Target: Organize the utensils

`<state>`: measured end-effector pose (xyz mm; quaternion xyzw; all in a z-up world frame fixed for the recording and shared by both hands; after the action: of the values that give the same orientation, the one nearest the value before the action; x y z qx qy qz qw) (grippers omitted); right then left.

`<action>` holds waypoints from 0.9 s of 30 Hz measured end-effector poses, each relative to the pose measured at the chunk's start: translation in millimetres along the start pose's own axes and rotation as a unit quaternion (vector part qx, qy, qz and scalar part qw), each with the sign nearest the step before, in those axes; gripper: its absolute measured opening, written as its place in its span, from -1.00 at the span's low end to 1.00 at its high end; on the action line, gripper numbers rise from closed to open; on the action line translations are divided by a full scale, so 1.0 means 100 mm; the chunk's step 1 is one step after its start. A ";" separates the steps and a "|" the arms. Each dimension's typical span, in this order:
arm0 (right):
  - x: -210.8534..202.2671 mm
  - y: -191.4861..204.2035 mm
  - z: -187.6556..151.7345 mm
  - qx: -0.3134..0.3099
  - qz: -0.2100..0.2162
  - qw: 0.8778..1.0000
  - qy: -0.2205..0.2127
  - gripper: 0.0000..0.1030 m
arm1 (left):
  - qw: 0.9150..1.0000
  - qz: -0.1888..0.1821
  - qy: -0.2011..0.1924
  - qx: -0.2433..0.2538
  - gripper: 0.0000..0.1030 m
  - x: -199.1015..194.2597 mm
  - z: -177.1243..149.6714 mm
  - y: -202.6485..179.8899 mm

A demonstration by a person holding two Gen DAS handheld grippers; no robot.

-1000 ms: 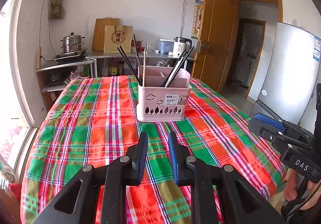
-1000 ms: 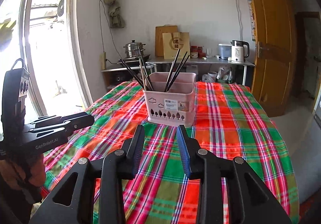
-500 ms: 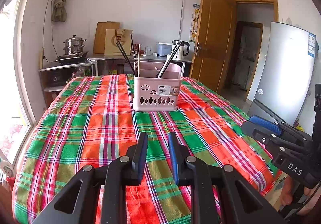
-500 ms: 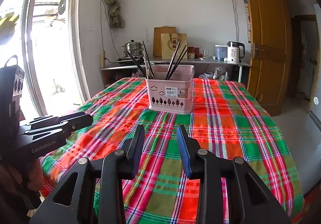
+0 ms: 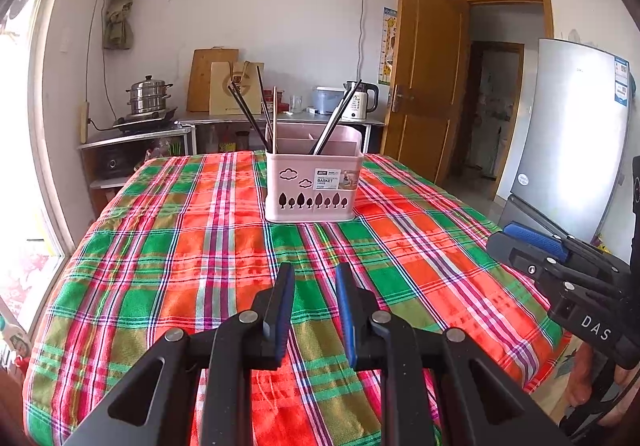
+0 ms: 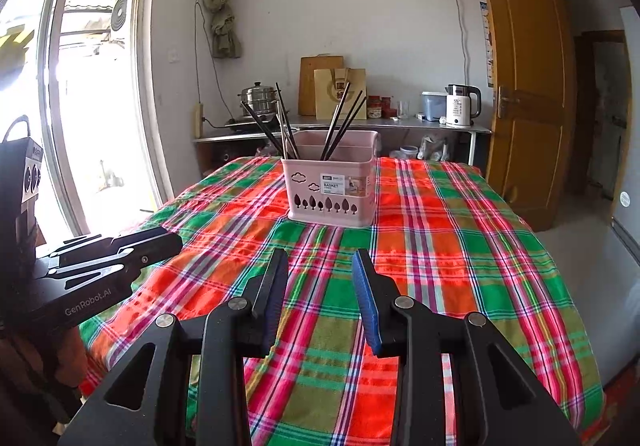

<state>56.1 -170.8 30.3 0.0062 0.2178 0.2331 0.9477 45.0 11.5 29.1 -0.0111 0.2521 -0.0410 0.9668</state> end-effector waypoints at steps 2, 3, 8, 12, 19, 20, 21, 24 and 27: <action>0.00 0.00 0.00 0.000 0.000 1.000 0.001 -0.33 | 1.000 0.000 0.000 0.000 -0.60 0.01 0.00 0.00; 0.00 -0.01 -0.01 0.000 0.000 1.000 0.001 -0.33 | 1.000 0.000 0.000 0.000 -0.60 0.00 0.00 0.00; 0.00 -0.01 -0.01 0.000 0.001 1.000 0.003 -0.33 | 1.000 -0.001 -0.001 0.001 -0.60 0.01 0.00 0.00; 0.00 0.00 -0.01 -0.001 0.002 1.000 0.005 -0.33 | 1.000 -0.001 -0.001 0.001 -0.60 0.01 -0.01 0.00; 0.01 0.01 -0.01 -0.001 0.003 1.000 0.006 -0.33 | 1.000 0.001 0.000 0.001 -0.60 0.00 -0.02 -0.02; 0.01 0.01 -0.01 -0.001 0.003 1.000 0.006 -0.33 | 1.000 0.000 0.000 0.002 -0.60 0.01 -0.02 -0.02; 0.01 0.01 -0.02 -0.001 0.003 1.000 0.007 -0.33 | 1.000 -0.001 0.001 0.002 -0.60 0.01 -0.02 -0.02; 0.01 0.01 -0.02 0.000 0.003 1.000 0.008 -0.33 | 1.000 0.000 0.001 0.002 -0.60 0.01 -0.03 -0.03; 0.01 0.01 -0.01 0.000 0.003 1.000 0.009 -0.33 | 1.000 0.000 0.001 0.001 -0.60 0.01 -0.03 -0.02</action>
<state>55.9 -169.3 28.8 0.0044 0.2258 0.2360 0.9451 43.8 9.1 25.8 -0.0099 0.2533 -0.0416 0.9664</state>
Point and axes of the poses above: each gripper's, at about its wrist camera, not at the fingertips, and x roughly the way its jaws point, y to its left, z to its top, the point moved 3 cm from there along x, roughly the way its jaws point, and after that the axes turned 7 degrees about z, right-handed, at the moved point
